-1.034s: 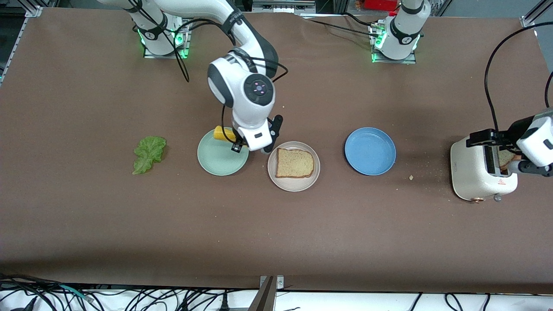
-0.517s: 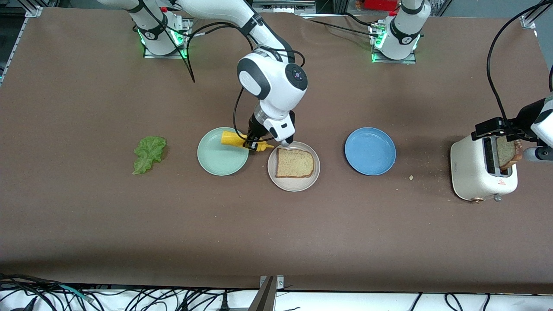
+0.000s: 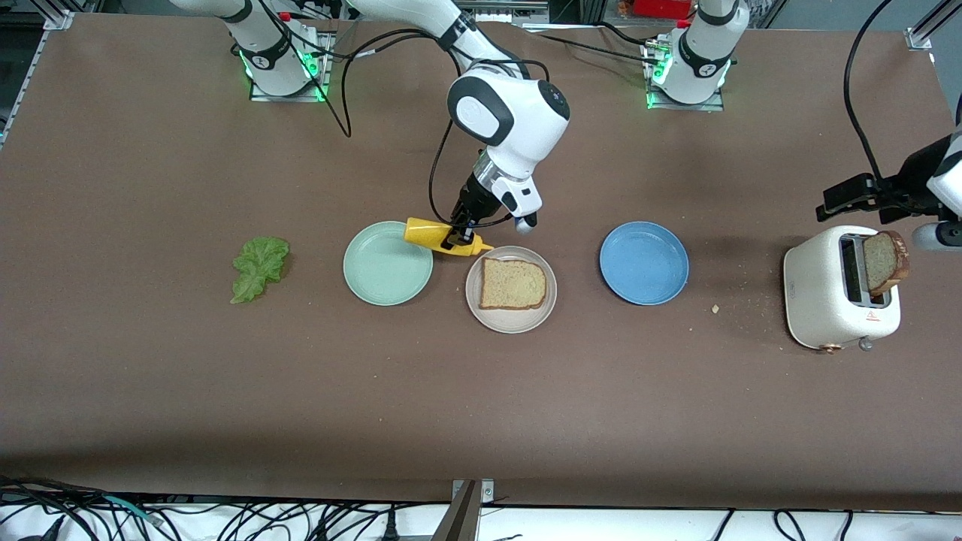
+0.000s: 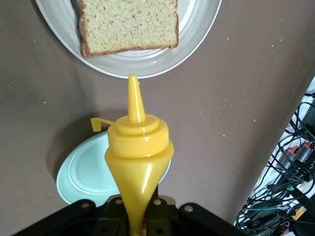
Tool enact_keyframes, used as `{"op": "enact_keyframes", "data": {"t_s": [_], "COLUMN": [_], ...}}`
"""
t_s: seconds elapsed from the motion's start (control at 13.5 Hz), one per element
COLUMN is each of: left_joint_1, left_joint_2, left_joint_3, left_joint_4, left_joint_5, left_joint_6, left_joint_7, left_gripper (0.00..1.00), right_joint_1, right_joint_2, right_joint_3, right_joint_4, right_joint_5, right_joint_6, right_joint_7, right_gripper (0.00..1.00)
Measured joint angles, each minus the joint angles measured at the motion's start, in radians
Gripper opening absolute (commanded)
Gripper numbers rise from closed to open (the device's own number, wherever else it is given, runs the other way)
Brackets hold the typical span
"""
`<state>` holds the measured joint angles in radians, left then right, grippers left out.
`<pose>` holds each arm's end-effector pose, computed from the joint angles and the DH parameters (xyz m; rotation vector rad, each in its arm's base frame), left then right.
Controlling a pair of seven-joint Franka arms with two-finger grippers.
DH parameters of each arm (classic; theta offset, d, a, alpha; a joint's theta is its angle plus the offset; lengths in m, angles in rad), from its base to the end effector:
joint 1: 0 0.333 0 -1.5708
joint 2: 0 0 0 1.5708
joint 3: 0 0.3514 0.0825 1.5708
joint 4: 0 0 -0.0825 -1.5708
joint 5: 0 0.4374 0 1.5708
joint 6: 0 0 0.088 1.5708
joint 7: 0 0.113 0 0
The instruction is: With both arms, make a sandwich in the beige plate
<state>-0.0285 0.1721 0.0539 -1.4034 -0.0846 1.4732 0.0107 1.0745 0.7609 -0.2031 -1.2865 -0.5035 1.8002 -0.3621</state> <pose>0.6553 0.0032 0.6246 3.0606 0.0160 -0.1542 0.5148 0.6037 0.2967 1.8586 1.6481 -0.0829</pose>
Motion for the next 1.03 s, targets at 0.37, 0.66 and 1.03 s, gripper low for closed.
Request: {"op": "enact_keyframes", "data": {"t_s": [0.37,0.66,1.03], "left_joint_1": [0.0,0.0,0.0], "left_joint_2": [-0.037,-0.112,-0.15], "left_joint_3": [-0.008,-0.009,-0.01], "left_joint_4": [-0.064,-0.17,-0.206], "left_joint_5": [0.0,0.0,0.023], "left_joint_6": [0.0,0.048,0.087], "left_joint_7": [-0.005,-0.005,-0.005], "left_gripper": [1.0,1.0,1.0], "right_joint_1": [-0.037,-0.177,-0.356], "right_joint_2": [-0.013,-0.091,-0.116], "right_joint_3": [-0.054,-0.08,-0.081], "right_joint_4": [0.021,0.029,0.025], "right_joint_5": [0.227,0.537,0.861], "right_joint_6": [-0.007,-0.024,-0.028], "right_joint_7": [0.004,-0.104,-0.372], "right_gripper": [0.0,0.0,0.0]}}
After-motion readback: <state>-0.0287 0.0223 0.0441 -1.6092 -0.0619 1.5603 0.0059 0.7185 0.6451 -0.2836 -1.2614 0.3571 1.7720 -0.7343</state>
